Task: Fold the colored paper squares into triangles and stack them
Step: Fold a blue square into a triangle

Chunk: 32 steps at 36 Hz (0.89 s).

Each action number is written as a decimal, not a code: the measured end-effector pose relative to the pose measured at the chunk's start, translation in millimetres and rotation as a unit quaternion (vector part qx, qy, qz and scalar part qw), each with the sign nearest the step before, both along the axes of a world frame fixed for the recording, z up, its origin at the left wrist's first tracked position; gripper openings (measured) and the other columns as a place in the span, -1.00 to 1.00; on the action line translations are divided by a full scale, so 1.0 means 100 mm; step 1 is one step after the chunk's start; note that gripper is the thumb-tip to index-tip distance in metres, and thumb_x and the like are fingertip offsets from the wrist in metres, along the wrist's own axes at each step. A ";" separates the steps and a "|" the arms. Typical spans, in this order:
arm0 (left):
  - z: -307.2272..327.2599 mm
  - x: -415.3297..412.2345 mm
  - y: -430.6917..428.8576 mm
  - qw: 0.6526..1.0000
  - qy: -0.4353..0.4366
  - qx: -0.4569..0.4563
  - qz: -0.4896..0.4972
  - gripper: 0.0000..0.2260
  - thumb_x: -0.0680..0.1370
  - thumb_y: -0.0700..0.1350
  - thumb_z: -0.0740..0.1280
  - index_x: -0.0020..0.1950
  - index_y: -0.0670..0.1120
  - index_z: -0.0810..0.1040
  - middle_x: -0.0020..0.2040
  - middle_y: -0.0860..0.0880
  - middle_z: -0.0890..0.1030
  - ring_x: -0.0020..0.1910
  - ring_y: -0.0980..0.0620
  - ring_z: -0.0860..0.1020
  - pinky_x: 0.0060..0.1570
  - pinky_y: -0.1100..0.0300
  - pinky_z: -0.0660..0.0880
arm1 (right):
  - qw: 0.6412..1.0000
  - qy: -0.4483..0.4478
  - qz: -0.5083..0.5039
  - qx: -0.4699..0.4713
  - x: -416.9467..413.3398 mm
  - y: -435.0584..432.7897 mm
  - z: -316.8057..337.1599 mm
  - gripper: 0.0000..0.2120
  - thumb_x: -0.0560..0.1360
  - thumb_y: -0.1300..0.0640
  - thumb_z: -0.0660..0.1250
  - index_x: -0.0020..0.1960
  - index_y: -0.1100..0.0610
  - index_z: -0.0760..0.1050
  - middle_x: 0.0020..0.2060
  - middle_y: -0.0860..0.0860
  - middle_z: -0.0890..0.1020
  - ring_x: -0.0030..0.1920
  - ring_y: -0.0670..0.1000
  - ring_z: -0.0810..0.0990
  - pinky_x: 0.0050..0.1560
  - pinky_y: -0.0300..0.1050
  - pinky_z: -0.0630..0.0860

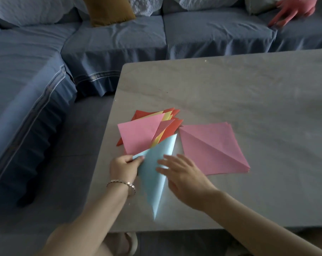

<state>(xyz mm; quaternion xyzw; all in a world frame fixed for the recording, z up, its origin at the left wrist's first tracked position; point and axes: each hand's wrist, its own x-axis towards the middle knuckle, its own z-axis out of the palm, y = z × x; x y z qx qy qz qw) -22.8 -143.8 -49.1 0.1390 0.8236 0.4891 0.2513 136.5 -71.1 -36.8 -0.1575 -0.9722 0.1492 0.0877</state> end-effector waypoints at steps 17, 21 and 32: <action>-0.31 -0.14 -0.06 0.991 0.111 -0.068 -0.010 -0.72 0.38 -0.11 0.43 -0.41 -0.19 0.40 -0.38 -0.11 0.21 -0.33 0.00 0.18 -0.40 0.17 0.12 | 0.991 -0.096 -0.059 0.079 -0.05 0.13 -0.36 -0.57 0.26 0.13 0.15 0.04 0.08 0.63 0.04 -0.05 0.66 0.10 -0.04 0.61 0.09 0.06 0.50; -0.34 -0.16 -0.06 0.991 0.113 -0.069 -0.012 -0.75 0.40 -0.15 0.42 -0.40 -0.13 0.41 -0.41 -0.11 0.27 -0.35 0.01 0.22 -0.43 0.18 0.15 | 0.980 -0.179 -0.067 0.050 -0.19 0.25 -0.27 -0.52 0.56 0.16 0.05 0.47 0.15 0.14 0.48 -0.01 0.19 0.50 -0.02 0.02 0.46 0.03 -0.11; -0.31 -0.13 -0.05 0.989 0.127 -0.076 -0.014 -0.66 0.41 -0.16 0.41 -0.47 -0.18 0.32 -0.61 -0.01 0.12 -0.46 0.03 0.12 -0.50 0.23 0.08 | 0.969 -0.170 -0.182 -0.011 -0.49 0.55 -0.29 -0.53 0.61 0.04 -0.04 0.49 0.15 0.08 0.49 -0.04 0.12 0.50 -0.04 -0.14 0.47 -0.03 -0.10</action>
